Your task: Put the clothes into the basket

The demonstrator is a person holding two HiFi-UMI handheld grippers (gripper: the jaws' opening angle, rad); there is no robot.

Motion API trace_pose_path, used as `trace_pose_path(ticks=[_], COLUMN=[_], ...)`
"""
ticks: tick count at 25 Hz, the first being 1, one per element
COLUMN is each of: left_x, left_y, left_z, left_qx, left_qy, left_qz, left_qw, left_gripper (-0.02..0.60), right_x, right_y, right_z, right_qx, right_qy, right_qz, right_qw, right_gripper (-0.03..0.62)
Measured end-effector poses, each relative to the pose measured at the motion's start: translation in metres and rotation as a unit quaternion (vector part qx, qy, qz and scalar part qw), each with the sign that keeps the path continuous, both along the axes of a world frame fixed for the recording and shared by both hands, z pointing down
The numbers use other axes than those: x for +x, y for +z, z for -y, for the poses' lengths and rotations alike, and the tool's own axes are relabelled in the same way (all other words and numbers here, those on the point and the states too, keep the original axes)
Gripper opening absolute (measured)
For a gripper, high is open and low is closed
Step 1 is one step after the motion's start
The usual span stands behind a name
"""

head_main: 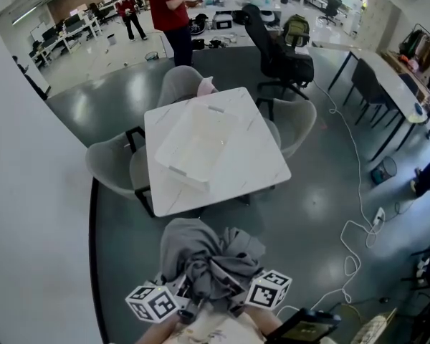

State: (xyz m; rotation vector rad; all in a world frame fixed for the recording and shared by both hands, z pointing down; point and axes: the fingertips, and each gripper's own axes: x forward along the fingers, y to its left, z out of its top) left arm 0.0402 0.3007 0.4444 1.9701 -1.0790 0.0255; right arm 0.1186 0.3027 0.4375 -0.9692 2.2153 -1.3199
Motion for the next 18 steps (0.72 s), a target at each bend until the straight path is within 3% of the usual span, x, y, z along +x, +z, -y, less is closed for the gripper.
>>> trace_pose_path(ticks=[7,18], left_x=[0.003,-0.007], left_y=[0.005,-0.006], left_z=[0.024,0.119], left_qx=[-0.013,-0.006], left_qy=[0.007,0.016], left_qz=[-0.003,-0.015], left_qw=[0.9999,0.9997], left_gripper=[0.187,0.187], right_x=[0.003,-0.007], right_y=[0.003,-0.012], right_z=[0.024,0.119], right_qx=[-0.008,0.002], right_qy=[0.005,0.013], right_qz=[-0.003,-0.012], right_qw=[1.000,1.000], right_gripper=[0.244,0.244])
